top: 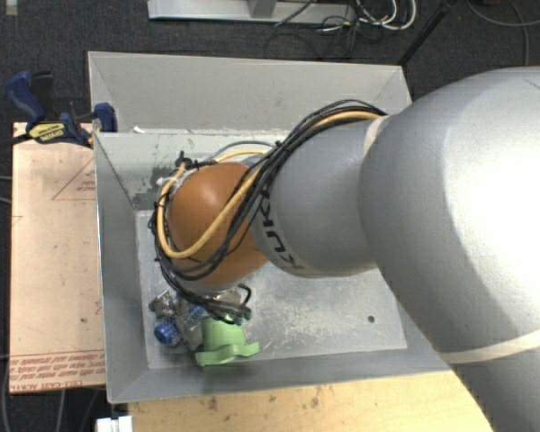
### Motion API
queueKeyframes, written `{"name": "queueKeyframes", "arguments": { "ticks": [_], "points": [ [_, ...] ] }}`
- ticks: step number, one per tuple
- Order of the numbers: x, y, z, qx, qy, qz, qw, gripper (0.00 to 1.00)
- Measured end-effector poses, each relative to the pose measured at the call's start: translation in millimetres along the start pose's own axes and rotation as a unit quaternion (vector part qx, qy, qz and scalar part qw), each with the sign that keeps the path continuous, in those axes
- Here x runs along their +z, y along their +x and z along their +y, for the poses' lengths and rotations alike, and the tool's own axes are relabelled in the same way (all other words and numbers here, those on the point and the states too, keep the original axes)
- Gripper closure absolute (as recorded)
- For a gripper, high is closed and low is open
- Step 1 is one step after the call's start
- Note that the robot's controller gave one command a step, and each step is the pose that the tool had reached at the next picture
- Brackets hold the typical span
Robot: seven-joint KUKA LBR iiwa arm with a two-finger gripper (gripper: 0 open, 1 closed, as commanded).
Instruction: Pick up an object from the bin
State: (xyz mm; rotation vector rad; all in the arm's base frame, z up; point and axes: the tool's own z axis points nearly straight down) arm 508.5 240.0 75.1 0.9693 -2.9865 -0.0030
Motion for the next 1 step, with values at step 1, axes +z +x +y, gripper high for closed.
{"name": "queueKeyframes", "arguments": {
  "ticks": [1],
  "points": [
    [-155.9,-22.5,-34.0,-0.021,0.002,-0.0057,0.9998,1.0]
  ]
}}
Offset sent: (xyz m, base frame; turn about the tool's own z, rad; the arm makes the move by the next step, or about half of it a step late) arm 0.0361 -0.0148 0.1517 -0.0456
